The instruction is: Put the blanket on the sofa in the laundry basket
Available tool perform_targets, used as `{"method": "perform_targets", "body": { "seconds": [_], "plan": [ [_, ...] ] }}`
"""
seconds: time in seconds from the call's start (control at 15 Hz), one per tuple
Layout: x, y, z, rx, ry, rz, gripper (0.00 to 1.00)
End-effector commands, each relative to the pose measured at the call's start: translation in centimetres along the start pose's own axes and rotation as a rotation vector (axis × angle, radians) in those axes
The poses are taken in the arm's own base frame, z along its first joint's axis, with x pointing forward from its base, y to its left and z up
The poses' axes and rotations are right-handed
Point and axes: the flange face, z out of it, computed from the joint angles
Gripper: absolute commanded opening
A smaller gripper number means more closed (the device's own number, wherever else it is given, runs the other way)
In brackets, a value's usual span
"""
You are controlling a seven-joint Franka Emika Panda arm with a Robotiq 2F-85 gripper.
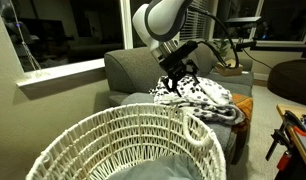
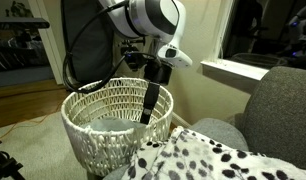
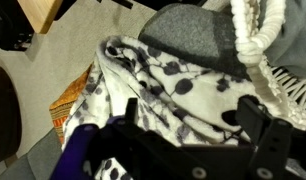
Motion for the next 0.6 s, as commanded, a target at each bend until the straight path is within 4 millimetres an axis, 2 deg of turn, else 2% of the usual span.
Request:
{"method": "perform_targets", "body": {
  "seconds": [0.0,0.33,0.53],
  "plan": [
    [0.02,-0.06,0.08,-0.006,0.001,-0.003,1.00],
    [0.03,-0.04,0.14,-0.013,0.005,-0.010,1.00],
    [0.80,-0.62,0.51,-0.023,0.006,0.004,1.00]
  ]
}}
